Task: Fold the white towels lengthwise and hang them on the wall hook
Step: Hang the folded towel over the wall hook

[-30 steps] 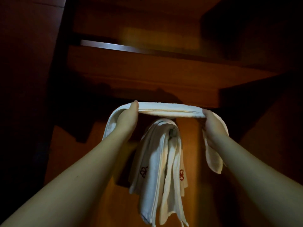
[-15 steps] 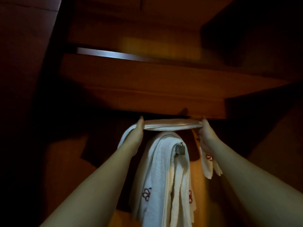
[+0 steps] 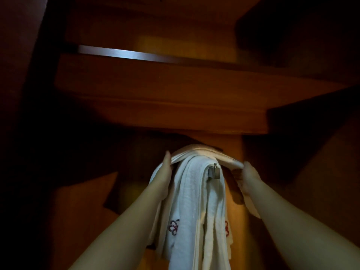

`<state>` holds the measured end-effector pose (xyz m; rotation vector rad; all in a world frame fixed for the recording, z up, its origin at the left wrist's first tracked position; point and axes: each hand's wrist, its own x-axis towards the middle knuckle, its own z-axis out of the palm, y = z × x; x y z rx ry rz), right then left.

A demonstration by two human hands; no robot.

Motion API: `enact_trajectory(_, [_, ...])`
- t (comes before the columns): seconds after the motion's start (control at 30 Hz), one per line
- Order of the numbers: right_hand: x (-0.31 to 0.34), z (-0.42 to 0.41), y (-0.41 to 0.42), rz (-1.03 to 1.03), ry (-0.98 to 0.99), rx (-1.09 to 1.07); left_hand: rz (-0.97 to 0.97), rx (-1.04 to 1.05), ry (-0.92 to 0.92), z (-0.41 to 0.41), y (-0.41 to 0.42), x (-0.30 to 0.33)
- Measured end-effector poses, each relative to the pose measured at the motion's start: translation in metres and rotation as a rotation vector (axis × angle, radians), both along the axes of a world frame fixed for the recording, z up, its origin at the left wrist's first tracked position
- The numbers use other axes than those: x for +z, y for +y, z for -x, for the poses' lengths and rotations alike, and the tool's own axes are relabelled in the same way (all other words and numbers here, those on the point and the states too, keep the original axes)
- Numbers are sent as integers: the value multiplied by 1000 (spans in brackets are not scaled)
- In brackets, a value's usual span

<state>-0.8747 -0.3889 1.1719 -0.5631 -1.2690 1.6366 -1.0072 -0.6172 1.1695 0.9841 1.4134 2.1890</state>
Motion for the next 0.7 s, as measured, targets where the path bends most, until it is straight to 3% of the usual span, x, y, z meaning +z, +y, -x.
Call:
enact_trajectory(0.23, [-21,-4,-1,69,-27,-23,-173,87,-349,-2,-1,-29])
enact_trajectory(0.37, [-46,0,-4,87,-171,41,-189,159,-501,0,0,-50])
enact_trajectory(0.63, [-95,-1,1,65,-484,122,-60,320,-699,11,-14,-108])
enact_trajectory(0.7, [-100,-6,5,-12,-590,96,-8,447,-772,18,-23,-124])
